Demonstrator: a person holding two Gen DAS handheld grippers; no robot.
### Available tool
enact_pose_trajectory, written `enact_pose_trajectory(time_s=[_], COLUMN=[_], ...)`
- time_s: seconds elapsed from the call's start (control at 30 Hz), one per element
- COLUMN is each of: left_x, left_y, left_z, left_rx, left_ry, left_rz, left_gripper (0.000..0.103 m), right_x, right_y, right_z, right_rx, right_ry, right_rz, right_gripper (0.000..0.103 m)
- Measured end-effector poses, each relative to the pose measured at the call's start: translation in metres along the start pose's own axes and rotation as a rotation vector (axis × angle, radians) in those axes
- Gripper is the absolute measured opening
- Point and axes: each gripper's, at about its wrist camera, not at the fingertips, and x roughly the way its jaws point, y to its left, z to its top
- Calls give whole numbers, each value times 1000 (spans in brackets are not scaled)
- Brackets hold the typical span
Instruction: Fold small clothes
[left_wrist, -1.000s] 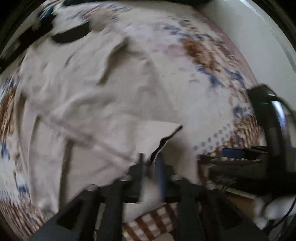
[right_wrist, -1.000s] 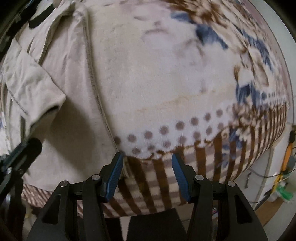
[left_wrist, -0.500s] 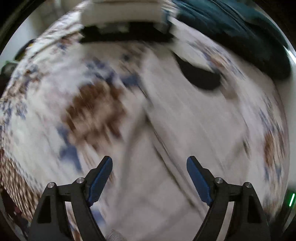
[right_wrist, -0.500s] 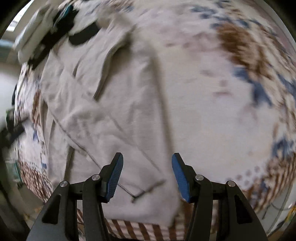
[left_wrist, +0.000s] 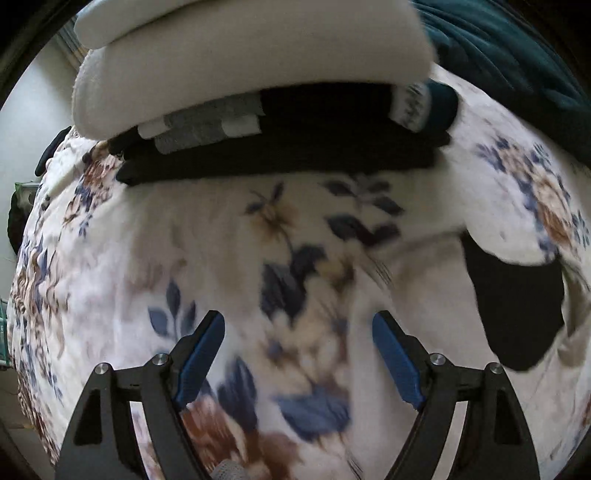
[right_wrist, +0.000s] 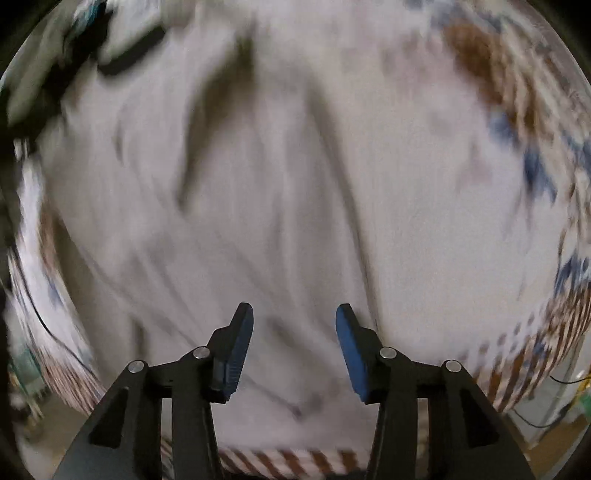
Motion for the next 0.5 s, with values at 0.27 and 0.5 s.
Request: enact_pose_trajectory(time_s=[0.27, 0.5], left_x=[27, 32], left_y=[22, 26], left_z=[-5, -5], left_rx=[43, 54], left_ry=[35, 26], left_rz=[36, 10], left_gripper=[82, 82], right_x=[-18, 22], right_y=[57, 58], right_z=[201, 262], right_rx=[2, -55], right_ry=[-219, -156], right_rz=[-30, -188], right_gripper=[54, 51])
